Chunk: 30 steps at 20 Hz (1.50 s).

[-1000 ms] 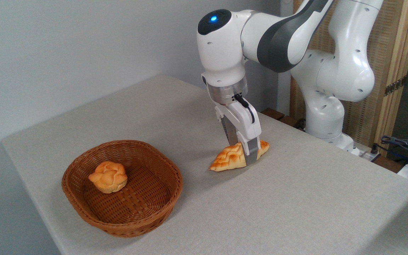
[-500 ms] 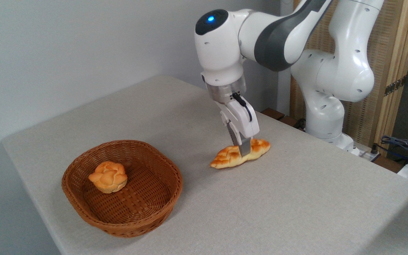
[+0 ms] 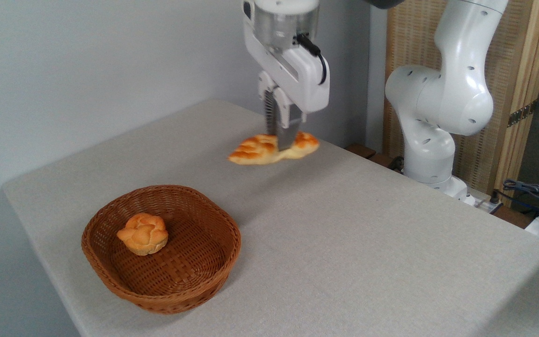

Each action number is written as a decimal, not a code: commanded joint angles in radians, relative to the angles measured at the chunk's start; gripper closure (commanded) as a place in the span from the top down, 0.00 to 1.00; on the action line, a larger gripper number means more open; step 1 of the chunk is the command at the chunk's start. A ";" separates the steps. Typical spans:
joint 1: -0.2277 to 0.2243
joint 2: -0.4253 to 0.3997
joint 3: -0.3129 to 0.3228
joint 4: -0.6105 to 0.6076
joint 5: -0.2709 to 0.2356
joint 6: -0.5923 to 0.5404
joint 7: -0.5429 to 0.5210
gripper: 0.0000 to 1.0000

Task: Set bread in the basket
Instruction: 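Lift the braided roll and carry it over the wicker basket, then lower the roll into the basket beside the bun and open the gripper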

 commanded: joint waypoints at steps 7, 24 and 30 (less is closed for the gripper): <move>-0.027 0.430 -0.035 0.190 -0.085 0.455 0.003 0.32; -0.025 0.481 -0.086 0.190 -0.077 0.443 -0.002 1.00; 0.006 0.406 -0.078 0.286 -0.074 0.202 -0.160 1.00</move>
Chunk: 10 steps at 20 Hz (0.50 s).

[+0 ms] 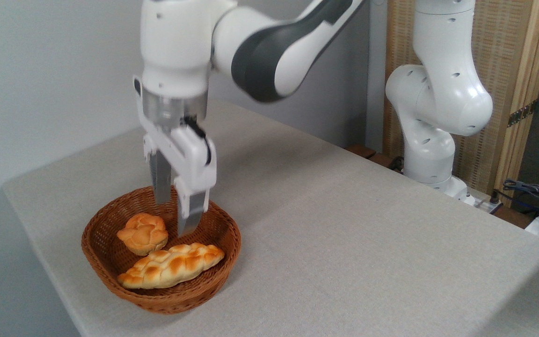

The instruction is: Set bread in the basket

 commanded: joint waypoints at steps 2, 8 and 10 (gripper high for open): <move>0.076 -0.060 -0.020 0.096 0.024 -0.266 -0.057 1.00; 0.201 -0.088 -0.146 0.188 0.165 -0.469 -0.107 1.00; 0.201 -0.088 -0.149 0.188 0.194 -0.469 -0.136 1.00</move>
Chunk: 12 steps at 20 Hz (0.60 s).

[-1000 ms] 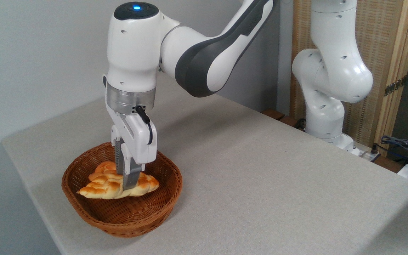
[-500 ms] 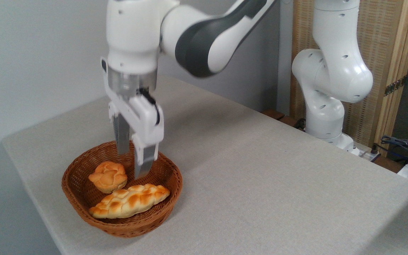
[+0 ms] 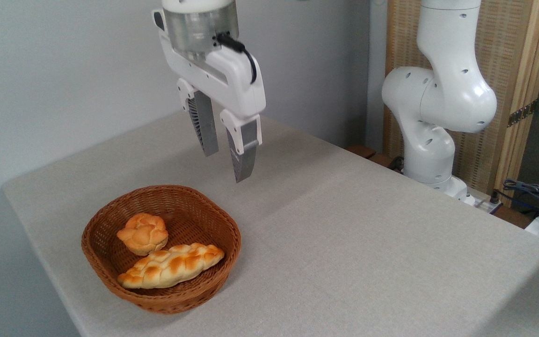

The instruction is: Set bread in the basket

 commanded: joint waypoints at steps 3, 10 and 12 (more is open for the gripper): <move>0.008 0.012 -0.020 0.039 0.115 -0.014 -0.041 1.00; 0.010 0.015 -0.025 0.062 0.094 -0.017 -0.050 1.00; 0.010 0.016 -0.020 0.073 0.051 -0.020 -0.050 1.00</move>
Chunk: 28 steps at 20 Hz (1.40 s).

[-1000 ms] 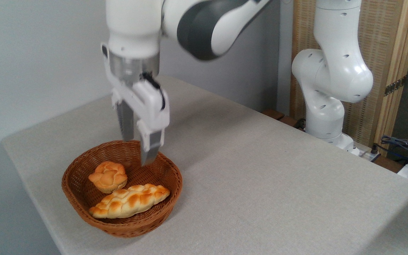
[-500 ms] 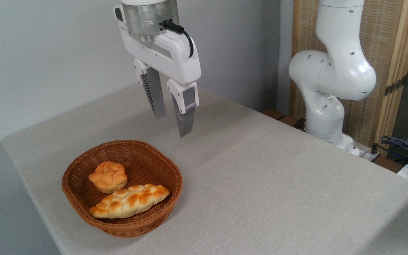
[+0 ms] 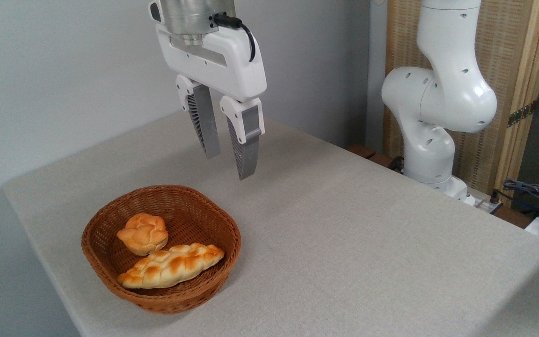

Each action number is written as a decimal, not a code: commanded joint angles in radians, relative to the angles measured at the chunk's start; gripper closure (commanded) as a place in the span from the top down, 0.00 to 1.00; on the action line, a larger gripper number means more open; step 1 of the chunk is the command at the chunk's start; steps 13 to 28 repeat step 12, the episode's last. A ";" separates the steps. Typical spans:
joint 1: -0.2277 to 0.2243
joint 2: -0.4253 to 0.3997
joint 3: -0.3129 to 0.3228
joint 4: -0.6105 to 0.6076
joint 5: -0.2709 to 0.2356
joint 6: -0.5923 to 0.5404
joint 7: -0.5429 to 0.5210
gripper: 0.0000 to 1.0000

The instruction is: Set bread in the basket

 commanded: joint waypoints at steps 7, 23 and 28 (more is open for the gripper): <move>0.003 0.039 -0.004 0.069 -0.030 -0.050 -0.016 1.00; 0.003 0.037 0.002 0.069 -0.030 -0.084 -0.013 1.00; 0.003 0.037 0.002 0.069 -0.030 -0.084 -0.013 1.00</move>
